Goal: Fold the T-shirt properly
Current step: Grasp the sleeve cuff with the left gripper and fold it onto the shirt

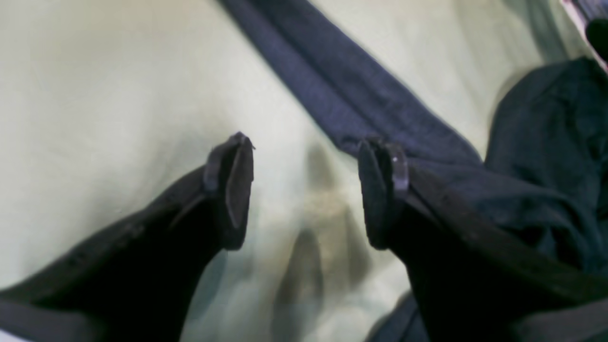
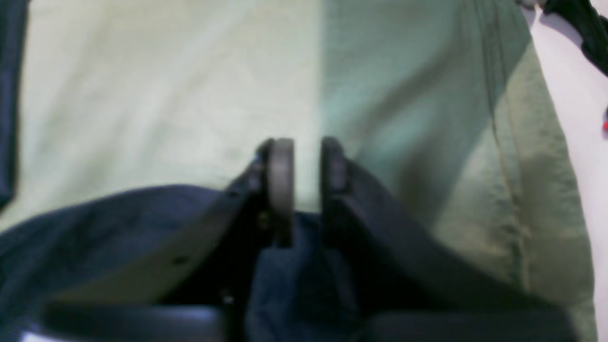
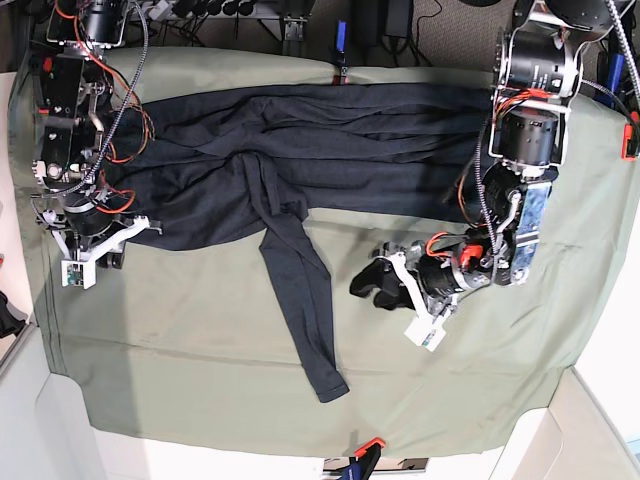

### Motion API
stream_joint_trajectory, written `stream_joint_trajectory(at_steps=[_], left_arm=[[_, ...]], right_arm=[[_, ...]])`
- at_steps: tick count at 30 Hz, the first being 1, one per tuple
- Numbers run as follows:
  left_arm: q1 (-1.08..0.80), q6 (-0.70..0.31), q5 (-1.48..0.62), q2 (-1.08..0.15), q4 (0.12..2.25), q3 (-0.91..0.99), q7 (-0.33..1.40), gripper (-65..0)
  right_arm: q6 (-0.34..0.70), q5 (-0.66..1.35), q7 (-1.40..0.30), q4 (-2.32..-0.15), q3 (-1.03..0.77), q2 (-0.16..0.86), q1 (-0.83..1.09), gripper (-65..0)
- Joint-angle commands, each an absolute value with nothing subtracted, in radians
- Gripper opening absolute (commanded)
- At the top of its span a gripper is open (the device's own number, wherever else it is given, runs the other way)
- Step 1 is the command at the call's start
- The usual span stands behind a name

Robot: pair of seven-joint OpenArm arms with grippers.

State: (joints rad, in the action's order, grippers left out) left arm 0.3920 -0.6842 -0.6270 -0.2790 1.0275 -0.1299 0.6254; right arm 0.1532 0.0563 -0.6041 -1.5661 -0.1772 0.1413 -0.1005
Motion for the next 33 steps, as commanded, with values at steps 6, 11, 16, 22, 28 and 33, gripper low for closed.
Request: stream_joint_trajectory(at_steps=[6, 11, 16, 22, 28, 33], left_arm=[[0.457, -0.692, -0.594, -0.204, 0.983, -0.125, 0.577, -27.3], [0.450, -0.666, -0.511, -0.144, 0.972, -0.125, 0.571, -27.3], [0.451, -0.578, -0.398, -0.134, 0.939, -0.125, 0.500, -27.3], [0.482, -0.572, -0.387, -0.141, 0.962, -0.125, 0.558, -27.3], [0.471, -0.572, -0.383, -0.146, 0.990, -0.125, 0.564, -27.4], [0.453, -0.572, -0.376, -0.133, 0.980, -0.125, 0.552, -27.4]], right_arm=[[0.151, 0.015, -0.633, -1.557, -0.185, 0.149, -0.101, -65.0], [0.131, 0.015, -0.640, -1.586, -0.207, 0.149, -0.040, -65.0], [0.131, 0.015, -0.648, -1.589, -0.209, 0.150, -0.007, -65.0], [0.135, 0.015, -0.648, -1.589, -0.209, 0.149, -0.005, -65.0], [0.135, 0.015, -0.651, -1.589, -0.209, 0.149, -0.005, -65.0], [0.135, 0.019, -0.651, -1.589, -0.209, 0.149, -0.005, -65.0]])
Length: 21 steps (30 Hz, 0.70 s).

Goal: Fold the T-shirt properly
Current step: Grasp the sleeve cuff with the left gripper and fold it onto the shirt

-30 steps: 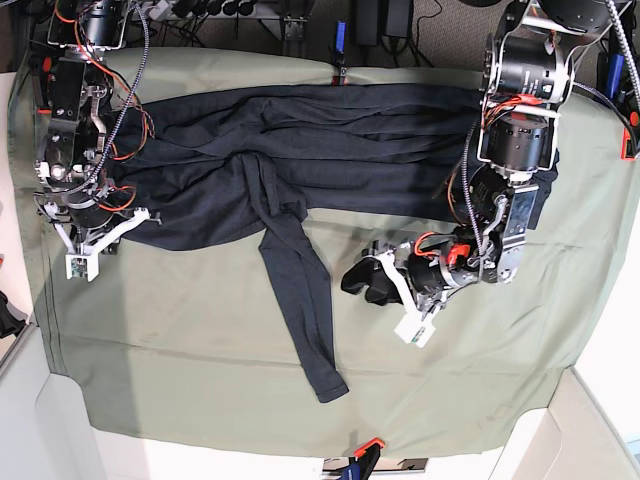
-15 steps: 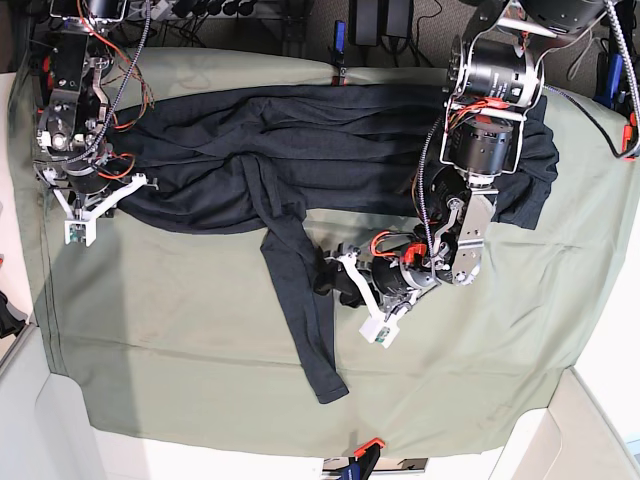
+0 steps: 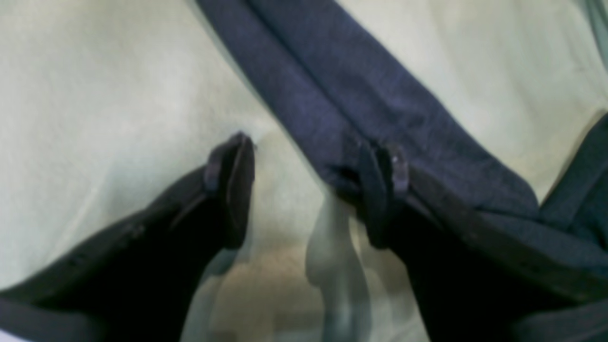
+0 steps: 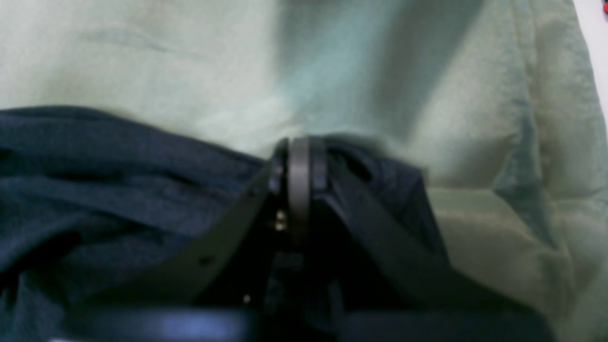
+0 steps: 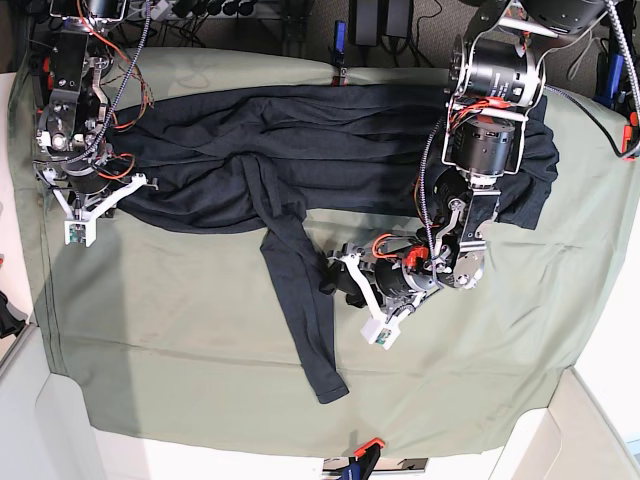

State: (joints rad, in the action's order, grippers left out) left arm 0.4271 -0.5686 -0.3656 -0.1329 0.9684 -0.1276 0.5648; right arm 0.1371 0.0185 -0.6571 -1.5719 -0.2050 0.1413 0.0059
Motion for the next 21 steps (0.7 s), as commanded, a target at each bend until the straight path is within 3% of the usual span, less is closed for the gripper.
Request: stream_joint_trajectory(at_steps=[1, 6, 8, 10, 13, 15, 21], left_arm=[[0.452, -0.572, -0.376, -0.130, 0.980, -0.125, 0.550, -27.4], [0.443, -0.575, -0.373, -0.099, 0.980, -0.134, 0.550, -27.7], [0.444, -0.635, -0.373, -0.094, 0.981, -0.160, 0.550, -28.2], [0.449, -0.690, -0.374, -0.094, 0.981, -0.199, 0.549, -36.3], [0.459, -0.693, -0.373, -0.096, 0.981, -0.231, 0.538, -56.0], [0.469, -0.692, -0.373, -0.102, 0.981, -0.227, 0.540, -65.0], [0.440, -0.698, -0.504, -0.193, 1.158, -0.139, 0.677, -65.0]], right_arm=[[0.135, 0.019, -0.652, -1.589, -0.209, 0.149, -0.005, -65.0], [0.135, 0.036, -0.652, -1.589, -0.209, 0.149, -0.005, -65.0], [0.136, 0.042, -0.653, -1.589, -0.209, 0.149, -0.005, -65.0], [0.136, 0.042, -0.652, -1.589, -0.209, 0.149, -0.005, -65.0], [0.139, 0.042, -0.653, -1.589, -0.209, 0.149, -0.005, -65.0], [0.139, 0.042, -0.652, -1.589, -0.209, 0.149, -0.005, -65.0], [0.139, 0.041, -0.652, -1.589, -0.209, 0.149, -0.004, -65.0]])
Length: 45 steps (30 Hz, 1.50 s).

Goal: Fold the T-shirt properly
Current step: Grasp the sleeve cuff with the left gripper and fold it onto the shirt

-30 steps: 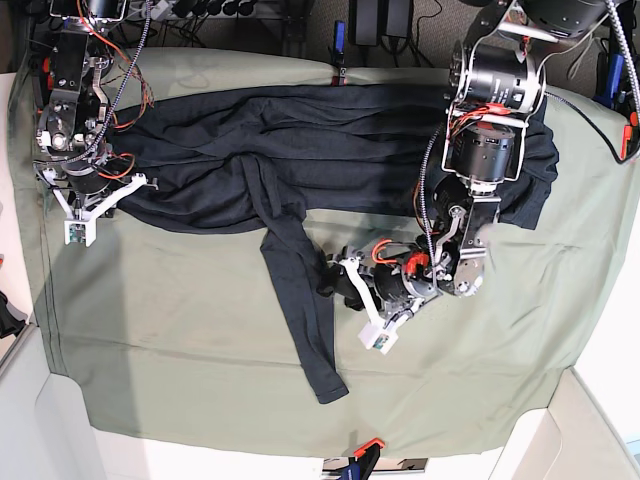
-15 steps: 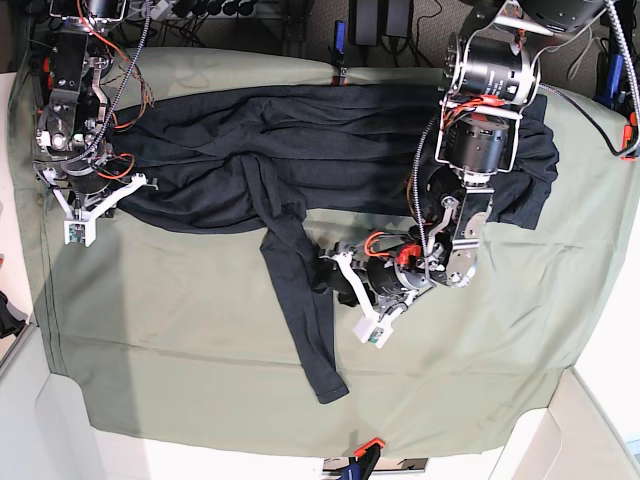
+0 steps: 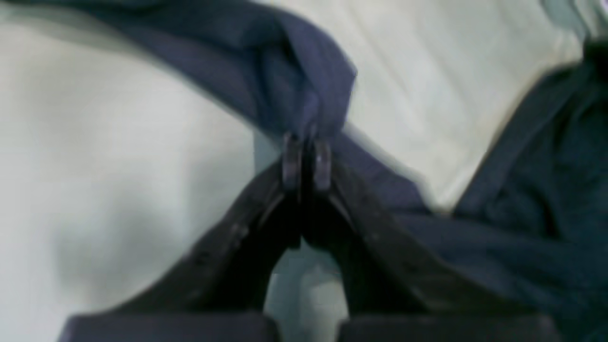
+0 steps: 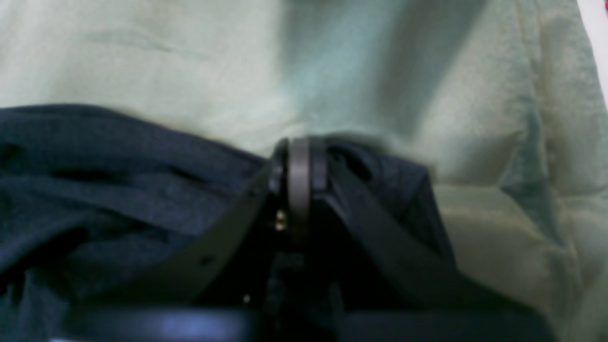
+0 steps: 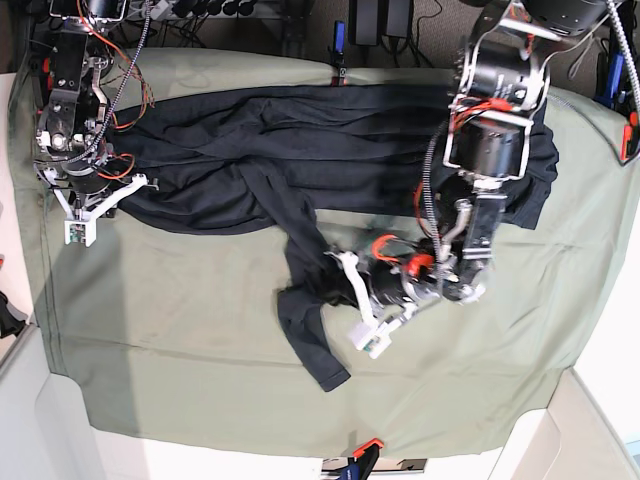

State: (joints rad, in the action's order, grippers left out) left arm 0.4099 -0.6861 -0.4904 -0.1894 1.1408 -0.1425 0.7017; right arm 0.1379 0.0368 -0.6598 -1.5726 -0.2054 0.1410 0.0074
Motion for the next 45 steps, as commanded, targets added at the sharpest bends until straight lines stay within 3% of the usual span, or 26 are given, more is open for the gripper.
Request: stream_joint_trajectory(at_steps=[1, 9, 18, 20, 24, 25, 29, 34, 45], left_arm=[[0.418, -0.698, -0.550, -0.219, 1.223, -0.121, 0.717, -65.0], [0.094, -0.698, -0.820, -0.477, 1.712, -0.043, 0.902, -65.0], [-0.238, -0.698, -0.818, -0.498, 2.013, 0.060, 0.902, -65.0], [-0.260, -0.698, -0.812, -0.496, 2.013, 0.070, 0.902, -63.9], [-0.263, -0.698, -0.787, -0.496, 2.013, 0.071, 0.879, -30.6], [-0.263, -0.698, -0.786, -0.496, 2.013, 0.072, 0.862, -25.7], [-0.241, -0.698, -0.759, -0.496, 2.013, 0.073, 0.805, -24.4], [-0.140, -0.551, -0.593, -0.445, 1.961, 0.071, 0.682, -24.4], [0.181, -0.535, -0.486, -0.266, 1.352, 0.051, 0.660, -24.4]], right_arm=[[0.147, 0.041, -0.652, -1.589, -0.209, 0.150, -0.004, -65.0], [0.168, 0.041, -0.651, -1.589, -0.209, 0.150, -0.005, -65.0], [0.168, 0.041, -0.652, -1.589, -0.209, 0.152, -0.004, -65.0], [0.168, 0.041, -0.652, -1.589, -0.209, 0.152, -0.005, -65.0], [0.168, 0.041, -0.652, -1.589, -0.209, 0.152, -0.004, -65.0], [0.168, 0.041, -0.652, -1.589, -0.209, 0.152, -0.004, -65.0], [0.168, 0.042, -0.653, -1.589, -0.209, 0.152, -0.004, -65.0], [0.168, 0.042, -0.660, -1.589, -0.209, 0.152, 0.003, -65.0], [0.168, 0.044, -0.648, -1.589, -0.209, 0.152, 0.020, -65.0]])
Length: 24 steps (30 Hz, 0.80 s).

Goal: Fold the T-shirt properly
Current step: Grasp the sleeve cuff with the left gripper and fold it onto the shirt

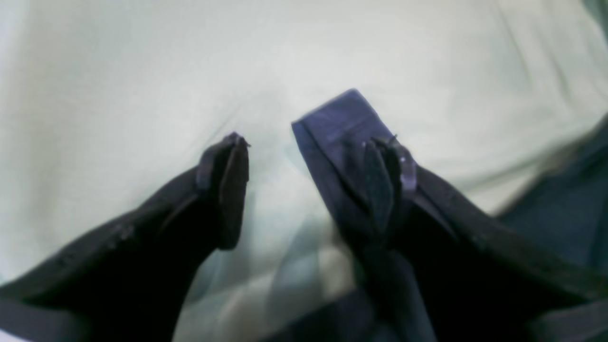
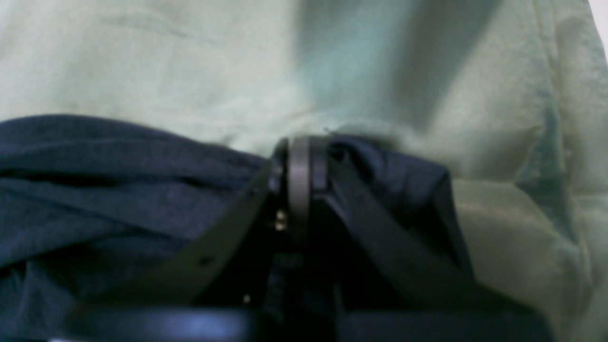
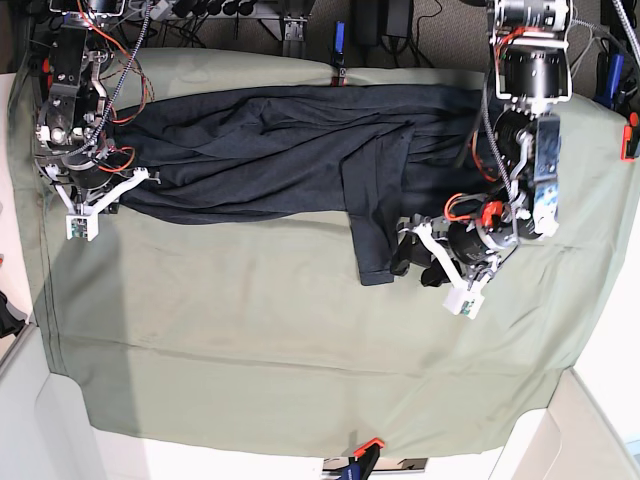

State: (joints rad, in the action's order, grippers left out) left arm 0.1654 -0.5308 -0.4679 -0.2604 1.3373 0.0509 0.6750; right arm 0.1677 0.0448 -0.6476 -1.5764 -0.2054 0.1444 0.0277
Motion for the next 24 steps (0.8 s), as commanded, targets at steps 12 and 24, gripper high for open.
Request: stream_joint_trajectory(at_steps=[12, 24], left_arm=[[0.213, -0.535, -0.443, -0.220, 1.251, -0.081, 0.643, -27.1], [0.184, -0.550, -0.513, -0.349, 1.542, -0.012, 0.783, -65.0]], right_arm=[[0.168, 0.068, -0.651, -1.589, -0.209, 0.152, 0.020, -65.0], [0.168, 0.068, -0.648, -1.589, -0.209, 0.152, 0.020, -65.0]])
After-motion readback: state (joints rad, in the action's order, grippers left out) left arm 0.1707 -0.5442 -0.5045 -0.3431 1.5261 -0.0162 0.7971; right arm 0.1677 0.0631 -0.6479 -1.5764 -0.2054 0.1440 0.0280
